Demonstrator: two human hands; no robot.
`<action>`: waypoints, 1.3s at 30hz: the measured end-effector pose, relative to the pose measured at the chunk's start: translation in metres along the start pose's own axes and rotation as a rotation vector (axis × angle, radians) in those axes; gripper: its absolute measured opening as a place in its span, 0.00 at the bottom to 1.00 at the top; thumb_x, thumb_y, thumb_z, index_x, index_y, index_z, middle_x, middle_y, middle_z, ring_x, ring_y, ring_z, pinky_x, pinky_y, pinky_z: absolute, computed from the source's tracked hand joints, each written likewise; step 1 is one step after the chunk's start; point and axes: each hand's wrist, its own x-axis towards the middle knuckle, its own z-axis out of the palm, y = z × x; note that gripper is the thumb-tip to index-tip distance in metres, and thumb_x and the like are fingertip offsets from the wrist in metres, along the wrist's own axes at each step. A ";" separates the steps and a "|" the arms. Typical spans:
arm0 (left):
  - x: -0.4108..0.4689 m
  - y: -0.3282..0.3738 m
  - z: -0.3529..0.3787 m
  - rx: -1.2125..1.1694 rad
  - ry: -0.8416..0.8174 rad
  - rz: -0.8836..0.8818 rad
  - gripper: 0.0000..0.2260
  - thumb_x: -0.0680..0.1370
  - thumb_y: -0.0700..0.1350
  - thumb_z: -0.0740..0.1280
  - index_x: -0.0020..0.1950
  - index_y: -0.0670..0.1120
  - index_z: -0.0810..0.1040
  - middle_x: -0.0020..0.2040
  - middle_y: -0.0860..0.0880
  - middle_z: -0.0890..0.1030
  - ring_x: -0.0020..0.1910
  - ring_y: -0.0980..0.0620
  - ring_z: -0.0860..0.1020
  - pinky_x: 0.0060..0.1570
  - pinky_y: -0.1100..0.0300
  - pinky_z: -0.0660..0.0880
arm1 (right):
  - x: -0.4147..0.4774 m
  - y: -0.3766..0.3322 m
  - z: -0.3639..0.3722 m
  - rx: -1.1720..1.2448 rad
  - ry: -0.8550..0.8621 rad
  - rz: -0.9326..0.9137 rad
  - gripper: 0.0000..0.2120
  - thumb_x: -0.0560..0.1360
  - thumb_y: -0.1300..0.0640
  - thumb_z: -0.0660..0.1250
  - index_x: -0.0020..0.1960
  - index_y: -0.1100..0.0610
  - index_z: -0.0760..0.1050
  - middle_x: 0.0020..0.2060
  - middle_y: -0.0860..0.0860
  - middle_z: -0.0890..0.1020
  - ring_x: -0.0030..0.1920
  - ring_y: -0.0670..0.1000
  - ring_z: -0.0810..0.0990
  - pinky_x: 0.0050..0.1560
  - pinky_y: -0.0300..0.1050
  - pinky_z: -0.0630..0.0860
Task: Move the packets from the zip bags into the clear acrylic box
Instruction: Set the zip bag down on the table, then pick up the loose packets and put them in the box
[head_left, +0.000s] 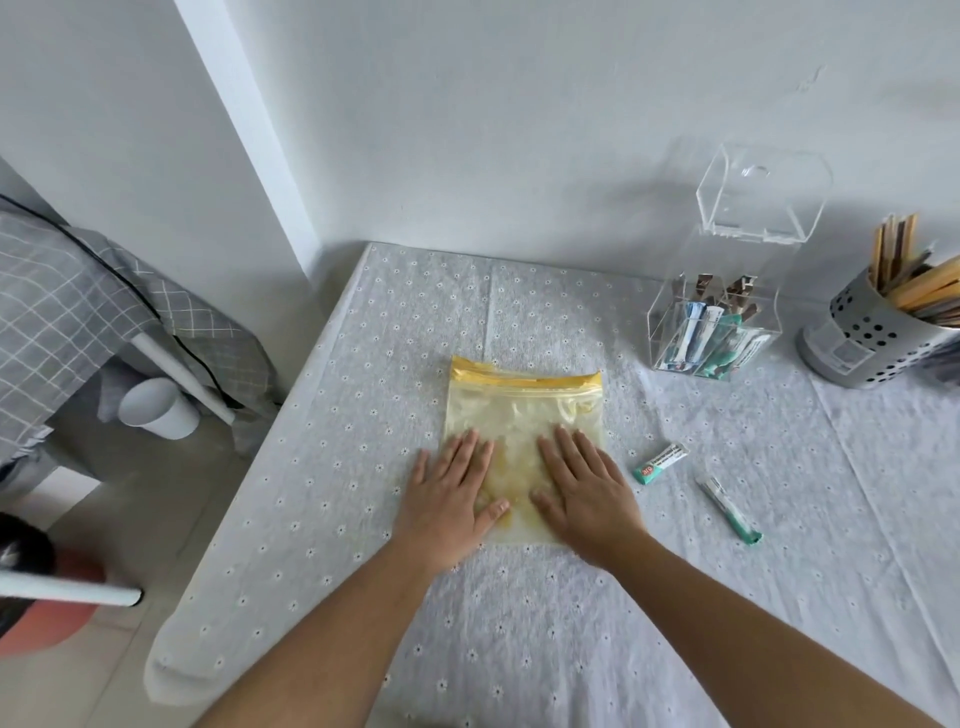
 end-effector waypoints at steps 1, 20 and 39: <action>0.000 0.000 0.001 0.007 0.003 0.003 0.34 0.73 0.68 0.35 0.73 0.53 0.30 0.75 0.53 0.31 0.74 0.53 0.32 0.74 0.46 0.36 | -0.001 0.000 0.002 -0.011 0.010 -0.001 0.36 0.70 0.32 0.31 0.75 0.44 0.35 0.76 0.46 0.39 0.76 0.49 0.36 0.74 0.45 0.37; 0.024 0.087 -0.048 -0.026 0.088 0.066 0.29 0.80 0.58 0.54 0.76 0.47 0.52 0.78 0.48 0.52 0.77 0.50 0.48 0.75 0.51 0.47 | -0.061 0.095 -0.050 0.242 0.209 0.333 0.21 0.78 0.45 0.59 0.69 0.50 0.67 0.68 0.47 0.72 0.68 0.50 0.69 0.67 0.47 0.66; 0.072 0.201 -0.039 -0.295 0.224 -0.169 0.02 0.76 0.46 0.66 0.47 0.50 0.77 0.45 0.52 0.81 0.47 0.50 0.78 0.47 0.56 0.71 | -0.094 0.194 -0.072 0.763 0.077 0.276 0.12 0.68 0.61 0.75 0.34 0.48 0.74 0.32 0.46 0.79 0.34 0.44 0.77 0.35 0.32 0.74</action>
